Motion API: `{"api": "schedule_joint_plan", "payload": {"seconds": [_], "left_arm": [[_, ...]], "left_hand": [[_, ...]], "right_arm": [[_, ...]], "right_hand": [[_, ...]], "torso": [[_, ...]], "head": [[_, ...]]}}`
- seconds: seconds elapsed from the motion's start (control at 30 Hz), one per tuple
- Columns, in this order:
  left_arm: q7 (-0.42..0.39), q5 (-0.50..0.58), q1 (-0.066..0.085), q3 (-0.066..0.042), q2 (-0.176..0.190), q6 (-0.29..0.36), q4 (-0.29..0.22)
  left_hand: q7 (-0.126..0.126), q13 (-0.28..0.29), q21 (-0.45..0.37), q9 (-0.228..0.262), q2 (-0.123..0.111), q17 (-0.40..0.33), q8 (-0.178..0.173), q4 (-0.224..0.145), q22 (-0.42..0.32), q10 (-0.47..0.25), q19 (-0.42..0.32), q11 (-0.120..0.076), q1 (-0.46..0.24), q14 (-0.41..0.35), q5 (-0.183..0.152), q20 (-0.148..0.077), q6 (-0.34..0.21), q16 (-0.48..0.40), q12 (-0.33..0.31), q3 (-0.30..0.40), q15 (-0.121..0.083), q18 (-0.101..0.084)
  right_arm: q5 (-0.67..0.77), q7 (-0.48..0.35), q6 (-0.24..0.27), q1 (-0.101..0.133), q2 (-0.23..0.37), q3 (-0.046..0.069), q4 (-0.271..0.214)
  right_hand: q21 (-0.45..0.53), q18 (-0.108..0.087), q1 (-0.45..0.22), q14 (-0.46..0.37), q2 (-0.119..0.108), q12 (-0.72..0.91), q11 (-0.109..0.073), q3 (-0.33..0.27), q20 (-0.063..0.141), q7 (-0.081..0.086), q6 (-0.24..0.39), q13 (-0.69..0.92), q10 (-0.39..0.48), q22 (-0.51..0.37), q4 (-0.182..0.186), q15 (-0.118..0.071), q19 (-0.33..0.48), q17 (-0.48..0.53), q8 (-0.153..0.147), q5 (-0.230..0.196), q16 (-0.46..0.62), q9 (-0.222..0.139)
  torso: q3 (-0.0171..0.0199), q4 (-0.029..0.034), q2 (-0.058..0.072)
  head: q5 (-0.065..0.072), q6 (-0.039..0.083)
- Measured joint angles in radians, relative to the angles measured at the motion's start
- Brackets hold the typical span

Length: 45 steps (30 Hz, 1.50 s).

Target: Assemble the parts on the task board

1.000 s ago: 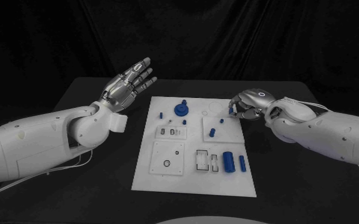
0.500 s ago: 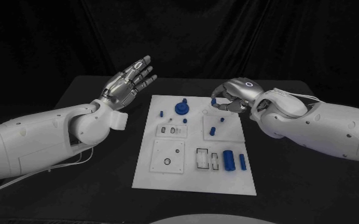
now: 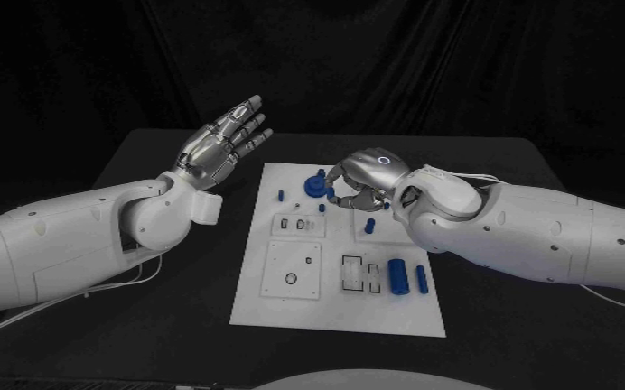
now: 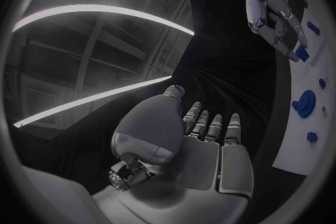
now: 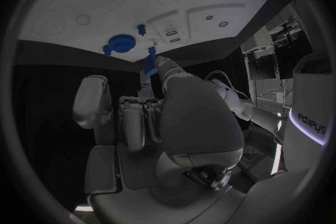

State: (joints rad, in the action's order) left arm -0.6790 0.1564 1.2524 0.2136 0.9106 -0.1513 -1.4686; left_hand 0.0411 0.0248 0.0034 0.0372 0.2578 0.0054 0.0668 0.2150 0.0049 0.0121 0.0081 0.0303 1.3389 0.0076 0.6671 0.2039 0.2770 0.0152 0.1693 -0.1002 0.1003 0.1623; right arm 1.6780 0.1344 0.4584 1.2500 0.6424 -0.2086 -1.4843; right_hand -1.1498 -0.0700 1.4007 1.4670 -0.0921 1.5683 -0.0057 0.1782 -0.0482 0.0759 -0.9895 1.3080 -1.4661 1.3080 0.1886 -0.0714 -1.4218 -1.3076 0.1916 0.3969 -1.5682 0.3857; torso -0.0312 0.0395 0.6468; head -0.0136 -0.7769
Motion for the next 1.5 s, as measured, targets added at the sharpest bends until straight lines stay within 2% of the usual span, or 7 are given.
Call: {"api": "schedule_joint_plan", "payload": {"seconds": [0.2,0.53,0.77,1.2,1.5], "left_arm": [[0.0,0.0,-0.003,0.0,-0.003,0.0,0.002],[0.0,0.0,-0.007,0.0,-0.004,0.0,0.004],[0.0,0.0,-0.007,0.0,-0.004,0.0,0.003],[0.0,0.0,-0.01,0.0,-0.006,0.0,0.003],[0.0,0.0,-0.011,0.0,-0.008,-0.001,0.006]], "left_hand": [[0.0,0.0,0.0,0.0,0.0,0.0,0.0,0.0,0.0,0.0,0.0,0.0,0.0,0.0,0.0,0.0,0.0,0.0,0.0,0.0,0.0,0.0],[0.0,0.0,0.0,0.0,0.0,0.0,0.0,0.0,0.0,0.0,0.0,0.0,0.0,0.0,0.0,0.0,0.0,0.0,0.0,0.0,0.0,0.0],[0.0,0.0,0.0,0.0,0.0,0.0,0.0,0.0,0.0,0.0,0.0,0.0,0.0,0.0,0.0,0.0,0.0,0.0,0.0,0.0,0.0,0.0],[0.0,0.0,0.0,0.0,0.0,0.0,0.0,-0.003,0.0,0.0,0.0,0.0,0.0,0.0,0.0,0.0,0.0,0.0,0.0,0.003,0.0,0.0],[0.004,0.0,0.0,0.0,0.0,0.0,0.0,-0.003,0.0,0.0,0.0,0.0,0.0,0.0,0.0,0.0,-0.004,0.0,0.0,0.003,0.0,0.0]], "right_arm": [[0.017,0.015,-0.018,-0.014,-0.046,0.0,0.028],[0.029,0.023,-0.046,-0.039,-0.091,0.0,0.06],[0.032,0.025,-0.06,-0.047,-0.104,0.0,0.077],[0.034,0.025,-0.076,-0.055,-0.124,0.0,0.099],[0.034,0.025,-0.085,-0.063,-0.137,0.0,0.125]], "right_hand": [[0.005,0.0,0.0,-0.004,0.0,0.0,0.0,0.0,0.0,0.0,0.001,0.0,0.0,0.0,0.0,0.004,0.007,0.0,0.0,-0.005,0.0,0.0],[0.005,0.0,0.0,-0.004,0.0,0.0,0.0,0.003,0.0,0.002,0.002,0.0,0.0,0.0,-0.003,0.004,0.007,0.0,-0.003,-0.012,0.0,0.0],[0.01,0.0,0.0,-0.004,0.0,0.0,0.0,0.0,0.0,0.003,0.004,0.0,0.0,0.0,-0.006,0.004,0.007,0.0,-0.006,-0.012,0.0,0.006],[0.013,0.0,0.0,-0.001,0.0,0.0,0.0,0.0,0.0,0.009,0.009,0.0,0.0,0.0,-0.006,0.006,0.007,0.0,-0.005,-0.022,0.0,0.014],[0.013,0.0,0.0,-0.001,0.0,0.0,0.0,0.0,0.0,0.008,0.013,0.0,0.0,0.0,-0.011,0.006,0.007,0.0,-0.005,-0.023,0.0,0.014]], "torso": [[0.0012,-0.0003,0.001],[0.0012,0.0002,0.001],[0.0022,-0.0002,0.002],[0.0023,-0.0004,0.002],[0.0023,-0.0006,0.001]], "head": [[-0.004,-0.003],[-0.002,-0.008],[-0.008,-0.01],[-0.001,-0.009],[0.0,-0.016]]}}
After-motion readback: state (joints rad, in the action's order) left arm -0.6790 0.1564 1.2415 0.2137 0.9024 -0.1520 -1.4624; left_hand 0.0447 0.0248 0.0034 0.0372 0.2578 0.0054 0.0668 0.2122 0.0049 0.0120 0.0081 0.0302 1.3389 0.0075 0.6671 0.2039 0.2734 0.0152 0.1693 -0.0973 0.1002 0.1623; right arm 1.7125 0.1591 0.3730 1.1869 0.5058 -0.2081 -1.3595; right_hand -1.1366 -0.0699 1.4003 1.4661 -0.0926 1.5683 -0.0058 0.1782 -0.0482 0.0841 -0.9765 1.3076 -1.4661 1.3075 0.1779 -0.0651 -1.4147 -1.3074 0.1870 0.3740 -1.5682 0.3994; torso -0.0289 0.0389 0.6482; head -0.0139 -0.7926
